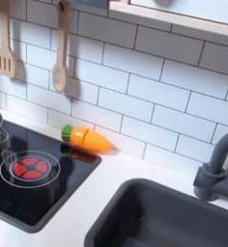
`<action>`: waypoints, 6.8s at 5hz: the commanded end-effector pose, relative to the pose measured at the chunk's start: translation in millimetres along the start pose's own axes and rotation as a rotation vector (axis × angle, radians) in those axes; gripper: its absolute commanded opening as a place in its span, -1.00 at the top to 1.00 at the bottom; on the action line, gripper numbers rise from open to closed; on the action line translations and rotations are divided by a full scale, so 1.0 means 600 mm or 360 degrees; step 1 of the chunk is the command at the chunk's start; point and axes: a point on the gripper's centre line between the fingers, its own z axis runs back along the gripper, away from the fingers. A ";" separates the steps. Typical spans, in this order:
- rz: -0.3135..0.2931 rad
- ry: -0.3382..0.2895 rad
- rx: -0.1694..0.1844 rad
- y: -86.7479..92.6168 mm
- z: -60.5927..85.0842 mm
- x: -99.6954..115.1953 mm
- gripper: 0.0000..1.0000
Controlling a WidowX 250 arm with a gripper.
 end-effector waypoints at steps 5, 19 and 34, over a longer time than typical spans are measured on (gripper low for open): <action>-0.0766 0.0279 -0.0111 -0.011 0.027 -0.066 -1.00; -0.1285 0.0262 0.0031 0.024 0.041 -0.333 -1.00; -0.1189 0.0191 -0.0026 -0.144 -0.031 -0.237 -1.00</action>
